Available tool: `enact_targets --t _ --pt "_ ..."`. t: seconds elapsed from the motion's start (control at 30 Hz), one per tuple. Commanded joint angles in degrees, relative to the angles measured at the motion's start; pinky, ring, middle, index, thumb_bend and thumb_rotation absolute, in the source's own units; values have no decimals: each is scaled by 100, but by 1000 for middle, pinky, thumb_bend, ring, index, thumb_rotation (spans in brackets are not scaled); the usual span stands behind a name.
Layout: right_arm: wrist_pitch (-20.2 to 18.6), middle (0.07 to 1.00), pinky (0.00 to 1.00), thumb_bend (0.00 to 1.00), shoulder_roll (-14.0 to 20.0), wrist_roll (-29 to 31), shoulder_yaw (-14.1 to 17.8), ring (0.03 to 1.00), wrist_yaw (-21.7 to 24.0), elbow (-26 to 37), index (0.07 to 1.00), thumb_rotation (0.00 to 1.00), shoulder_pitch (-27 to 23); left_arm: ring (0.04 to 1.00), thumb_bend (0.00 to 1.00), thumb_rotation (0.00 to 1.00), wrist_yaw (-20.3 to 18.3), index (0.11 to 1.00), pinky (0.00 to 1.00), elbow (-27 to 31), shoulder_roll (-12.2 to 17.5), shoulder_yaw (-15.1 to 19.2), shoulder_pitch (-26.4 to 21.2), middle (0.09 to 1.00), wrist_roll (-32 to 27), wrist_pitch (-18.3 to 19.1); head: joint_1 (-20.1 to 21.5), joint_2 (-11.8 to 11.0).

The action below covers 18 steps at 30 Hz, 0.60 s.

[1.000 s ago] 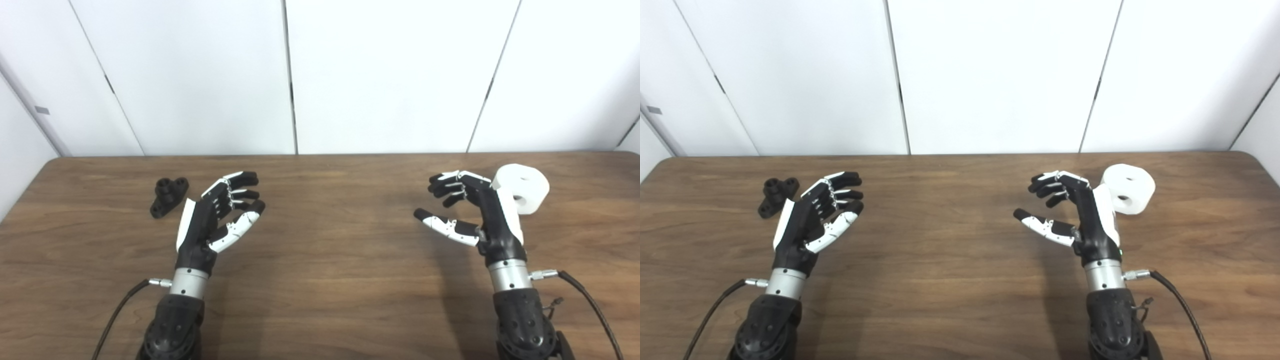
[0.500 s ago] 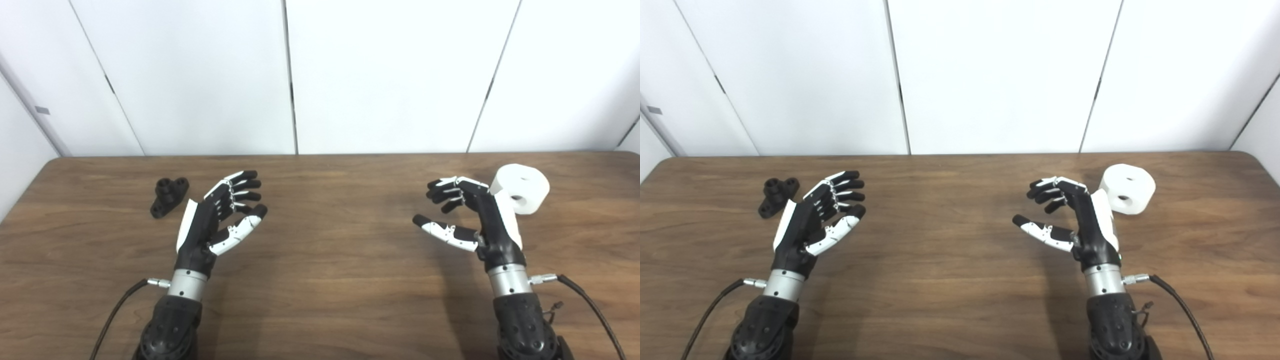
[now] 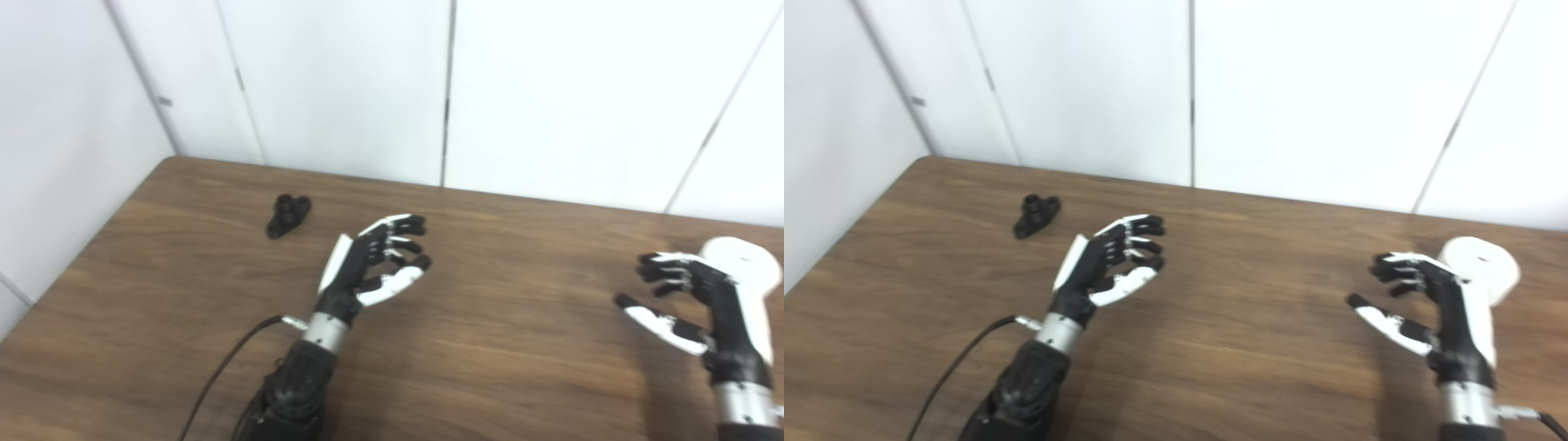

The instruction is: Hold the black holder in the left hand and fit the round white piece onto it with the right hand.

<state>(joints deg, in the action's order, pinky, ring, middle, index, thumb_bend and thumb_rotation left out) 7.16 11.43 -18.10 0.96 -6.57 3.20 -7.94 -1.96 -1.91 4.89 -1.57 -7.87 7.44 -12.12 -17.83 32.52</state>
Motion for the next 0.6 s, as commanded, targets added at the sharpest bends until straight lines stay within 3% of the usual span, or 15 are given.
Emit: enact_targets --t 0.0,0.33,0.57 --pt "125 649 468 501 23 114 55 576 20 190 497 143 -158 646 582 304 99 729 484 164 1 20 -151 730 39 -213 -24 -4" --pt "28 646 464 499 33 95 84 574 88 290 496 133 -176 637 579 307 302 682 510 182 53 129 -174 687 173 -241 -230 -176" --pt "-49 634 440 501 -19 -16 104 553 48 376 496 133 -148 612 555 231 346 677 484 215 69 155 -180 681 191 -293 -312 -291"
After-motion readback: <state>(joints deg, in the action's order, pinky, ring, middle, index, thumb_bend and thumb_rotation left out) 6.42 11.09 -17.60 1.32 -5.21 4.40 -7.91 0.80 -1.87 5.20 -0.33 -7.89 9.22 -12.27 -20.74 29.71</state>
